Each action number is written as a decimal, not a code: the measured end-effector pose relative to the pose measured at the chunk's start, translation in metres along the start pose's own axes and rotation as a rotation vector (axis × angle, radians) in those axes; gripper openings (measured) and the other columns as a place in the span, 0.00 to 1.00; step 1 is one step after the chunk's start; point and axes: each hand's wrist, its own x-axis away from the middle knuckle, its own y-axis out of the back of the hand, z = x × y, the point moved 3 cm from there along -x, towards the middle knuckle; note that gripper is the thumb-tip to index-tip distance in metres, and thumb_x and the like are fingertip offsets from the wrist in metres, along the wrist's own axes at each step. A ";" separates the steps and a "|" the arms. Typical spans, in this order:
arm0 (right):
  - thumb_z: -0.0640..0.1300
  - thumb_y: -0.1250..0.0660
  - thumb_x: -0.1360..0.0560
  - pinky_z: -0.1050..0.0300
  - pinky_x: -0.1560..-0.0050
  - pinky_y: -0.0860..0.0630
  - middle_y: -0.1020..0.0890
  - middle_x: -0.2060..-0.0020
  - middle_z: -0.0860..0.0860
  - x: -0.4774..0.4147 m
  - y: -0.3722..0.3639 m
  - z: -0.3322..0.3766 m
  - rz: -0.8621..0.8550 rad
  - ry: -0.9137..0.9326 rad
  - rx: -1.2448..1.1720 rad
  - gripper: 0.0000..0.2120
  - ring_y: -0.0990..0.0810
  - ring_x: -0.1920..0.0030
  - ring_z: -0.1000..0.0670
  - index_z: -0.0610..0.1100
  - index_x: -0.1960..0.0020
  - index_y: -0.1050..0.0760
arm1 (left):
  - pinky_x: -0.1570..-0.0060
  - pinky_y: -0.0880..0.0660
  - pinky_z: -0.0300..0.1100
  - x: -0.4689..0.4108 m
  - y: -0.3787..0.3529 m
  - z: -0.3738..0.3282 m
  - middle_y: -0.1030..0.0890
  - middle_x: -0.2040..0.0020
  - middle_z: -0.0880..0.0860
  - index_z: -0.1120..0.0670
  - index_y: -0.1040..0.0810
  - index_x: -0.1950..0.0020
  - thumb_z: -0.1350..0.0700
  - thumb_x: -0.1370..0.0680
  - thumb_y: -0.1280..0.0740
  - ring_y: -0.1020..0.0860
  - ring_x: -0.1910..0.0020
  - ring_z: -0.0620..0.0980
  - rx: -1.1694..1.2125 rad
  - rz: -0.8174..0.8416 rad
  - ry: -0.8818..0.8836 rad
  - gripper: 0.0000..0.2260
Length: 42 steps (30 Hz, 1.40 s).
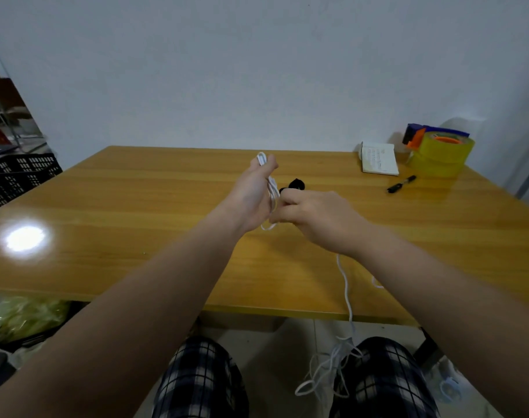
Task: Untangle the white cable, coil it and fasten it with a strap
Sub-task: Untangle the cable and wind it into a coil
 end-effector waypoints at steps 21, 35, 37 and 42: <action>0.48 0.26 0.31 0.64 0.82 0.40 0.28 0.84 0.55 0.003 0.000 -0.029 0.156 -0.701 -0.748 0.16 0.35 0.83 0.56 0.44 0.55 0.32 | 0.79 0.43 0.33 0.027 -0.015 0.026 0.33 0.66 0.51 0.51 0.33 0.44 0.44 0.19 0.44 0.39 0.80 0.44 -0.518 0.248 0.224 0.11; 0.57 0.41 0.24 0.53 0.66 0.32 0.26 0.72 0.55 0.015 0.007 -0.045 0.045 -0.366 -0.113 0.16 0.28 0.68 0.52 0.48 0.56 0.22 | 0.67 0.35 0.36 0.037 0.003 0.008 0.39 0.64 0.36 0.58 0.44 0.56 0.40 0.19 0.48 0.45 0.62 0.39 -1.176 0.423 -0.228 0.21; 0.59 0.44 0.24 0.53 0.67 0.35 0.29 0.74 0.54 0.020 0.007 -0.050 0.021 -0.376 -0.114 0.17 0.30 0.70 0.52 0.50 0.63 0.25 | 0.67 0.36 0.38 0.037 0.004 0.012 0.34 0.73 0.43 0.51 0.34 0.66 0.39 0.21 0.43 0.37 0.74 0.40 -1.228 0.442 -0.298 0.20; 0.51 0.42 0.22 0.61 0.66 0.35 0.29 0.70 0.52 0.022 0.000 -0.047 -0.041 -0.503 -0.724 0.14 0.32 0.71 0.58 0.47 0.61 0.24 | 0.78 0.45 0.36 0.030 0.009 0.016 0.40 0.78 0.45 0.62 0.27 0.62 0.44 0.21 0.39 0.43 0.79 0.44 -0.783 0.382 -0.176 0.22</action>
